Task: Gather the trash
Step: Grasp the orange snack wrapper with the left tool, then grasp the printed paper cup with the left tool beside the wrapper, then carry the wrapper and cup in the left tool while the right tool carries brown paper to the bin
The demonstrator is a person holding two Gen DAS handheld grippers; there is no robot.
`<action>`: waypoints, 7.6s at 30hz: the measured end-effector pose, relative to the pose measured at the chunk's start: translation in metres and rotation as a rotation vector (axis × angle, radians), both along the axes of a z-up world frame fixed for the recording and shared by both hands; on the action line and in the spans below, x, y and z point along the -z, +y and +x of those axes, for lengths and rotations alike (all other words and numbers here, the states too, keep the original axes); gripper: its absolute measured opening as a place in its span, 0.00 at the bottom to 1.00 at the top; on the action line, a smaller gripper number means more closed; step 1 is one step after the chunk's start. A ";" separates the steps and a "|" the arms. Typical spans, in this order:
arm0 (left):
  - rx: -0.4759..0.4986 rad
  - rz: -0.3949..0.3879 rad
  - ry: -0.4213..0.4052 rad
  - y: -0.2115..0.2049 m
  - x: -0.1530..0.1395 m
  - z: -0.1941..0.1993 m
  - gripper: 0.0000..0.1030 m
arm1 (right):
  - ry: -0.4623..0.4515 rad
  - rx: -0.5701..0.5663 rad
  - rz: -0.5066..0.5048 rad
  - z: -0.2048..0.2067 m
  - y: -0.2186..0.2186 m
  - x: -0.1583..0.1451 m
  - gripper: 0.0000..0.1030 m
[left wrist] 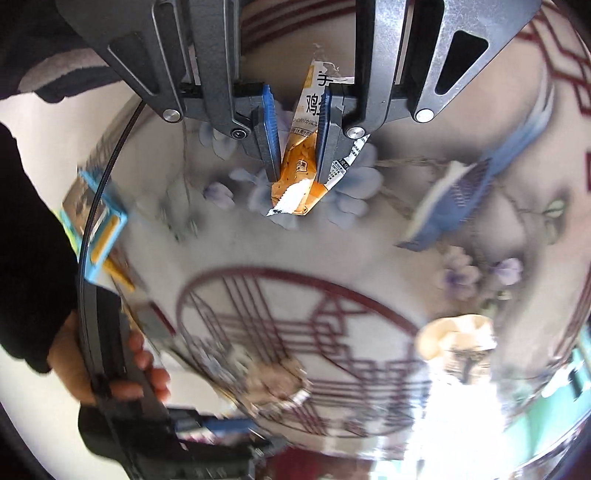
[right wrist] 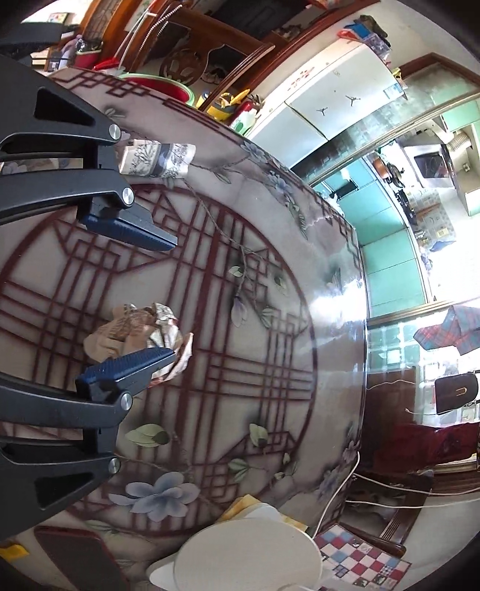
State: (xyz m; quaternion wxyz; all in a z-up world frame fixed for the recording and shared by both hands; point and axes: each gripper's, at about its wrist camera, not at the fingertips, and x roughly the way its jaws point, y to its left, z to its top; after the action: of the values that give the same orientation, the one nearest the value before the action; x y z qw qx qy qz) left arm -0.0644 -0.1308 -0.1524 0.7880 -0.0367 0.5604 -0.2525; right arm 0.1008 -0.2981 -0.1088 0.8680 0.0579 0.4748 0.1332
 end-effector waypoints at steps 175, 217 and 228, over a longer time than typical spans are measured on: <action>-0.569 0.088 -0.024 0.184 -0.013 0.083 0.45 | 0.101 -0.197 0.117 -0.062 0.145 0.014 0.37; -0.687 0.077 -0.052 0.290 -0.028 0.059 0.46 | 0.055 -0.290 0.139 -0.081 0.248 -0.012 0.37; -0.678 0.065 -0.046 0.340 -0.029 0.053 0.46 | 0.052 -0.290 0.129 -0.090 0.307 -0.016 0.37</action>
State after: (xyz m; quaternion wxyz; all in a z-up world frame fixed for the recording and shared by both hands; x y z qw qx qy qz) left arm -0.0118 0.2089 -0.1238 0.8403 -0.1899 0.5061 0.0412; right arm 0.0103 0.0085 -0.0930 0.8217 0.0479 0.4907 0.2857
